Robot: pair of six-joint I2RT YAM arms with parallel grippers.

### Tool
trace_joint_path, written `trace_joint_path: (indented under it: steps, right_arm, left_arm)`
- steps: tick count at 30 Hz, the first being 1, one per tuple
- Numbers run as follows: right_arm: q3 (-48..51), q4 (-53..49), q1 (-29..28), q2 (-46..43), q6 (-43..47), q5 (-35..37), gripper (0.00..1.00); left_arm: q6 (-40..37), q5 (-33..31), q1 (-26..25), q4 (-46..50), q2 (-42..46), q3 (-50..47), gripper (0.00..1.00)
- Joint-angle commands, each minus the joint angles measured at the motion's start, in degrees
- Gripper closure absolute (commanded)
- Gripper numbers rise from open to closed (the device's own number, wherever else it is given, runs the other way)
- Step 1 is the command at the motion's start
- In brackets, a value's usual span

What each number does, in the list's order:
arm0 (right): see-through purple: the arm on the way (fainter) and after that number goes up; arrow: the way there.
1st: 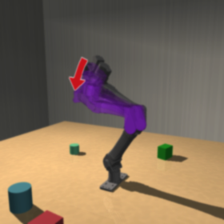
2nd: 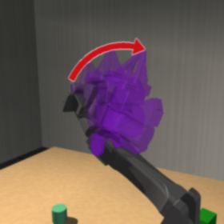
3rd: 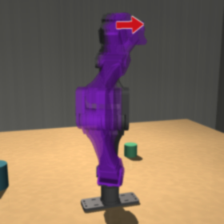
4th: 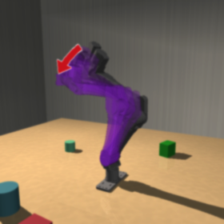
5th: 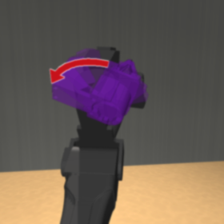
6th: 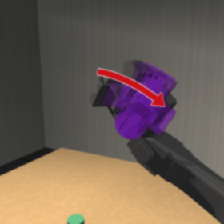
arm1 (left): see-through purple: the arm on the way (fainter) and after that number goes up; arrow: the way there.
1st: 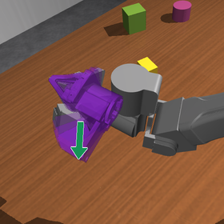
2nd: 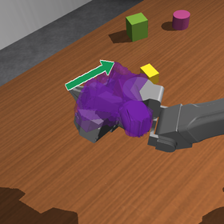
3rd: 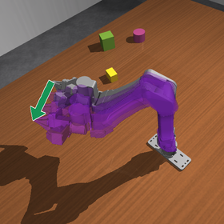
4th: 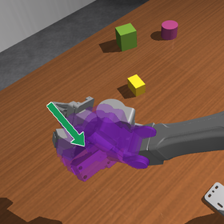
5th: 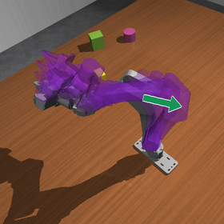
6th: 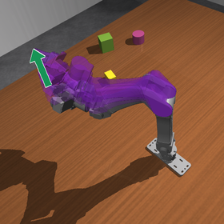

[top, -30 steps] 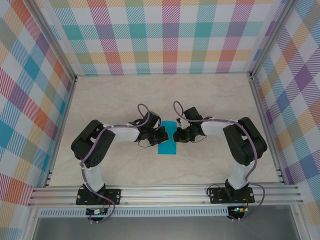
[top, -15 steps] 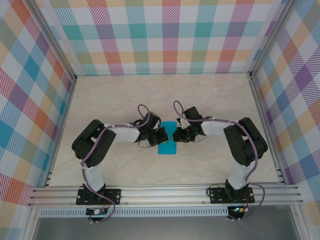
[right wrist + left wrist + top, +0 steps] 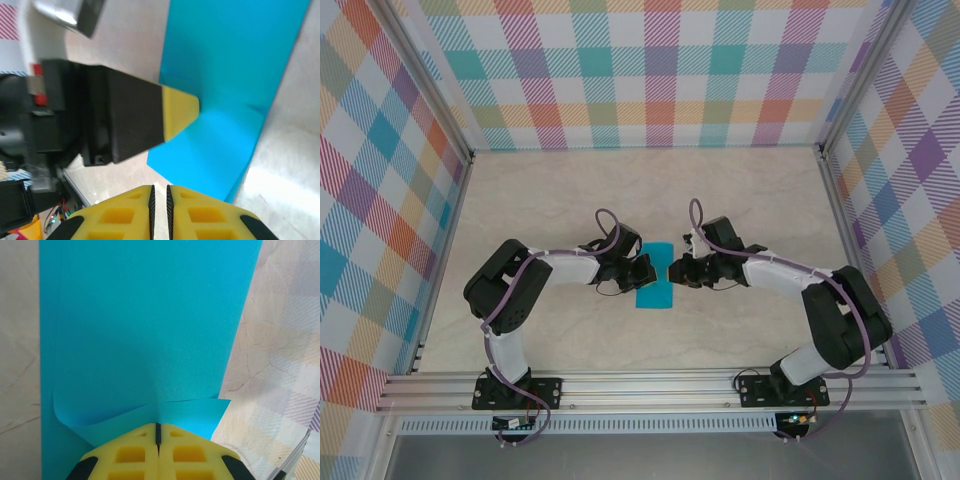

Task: Fold a paper plane with a square sheet of paper (pick it up from the middle)
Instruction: Fold the triangle a second time at the center of the table.

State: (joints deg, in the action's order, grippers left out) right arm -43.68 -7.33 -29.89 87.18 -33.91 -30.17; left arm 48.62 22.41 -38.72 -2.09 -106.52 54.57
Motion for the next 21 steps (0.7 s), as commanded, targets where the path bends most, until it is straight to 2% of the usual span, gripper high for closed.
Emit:
trace_joint_path:
  steps: [1,11,21]
  right_arm:
    - [-0.2,2.8,-2.3,2.7,-3.5,-3.2,0.85]
    - [-4.0,1.9,-4.7,9.5,-4.8,-2.0,0.87]
    - [-5.3,-2.2,-5.3,11.7,-3.6,0.8,0.86]
  left_arm:
    - [-0.3,-1.6,-0.9,3.0,-1.8,-1.0,1.00]
    - [-0.3,-1.7,-0.9,3.4,-1.5,-1.1,1.00]
    - [-0.4,-1.6,-0.9,3.3,-1.8,-0.9,1.00]
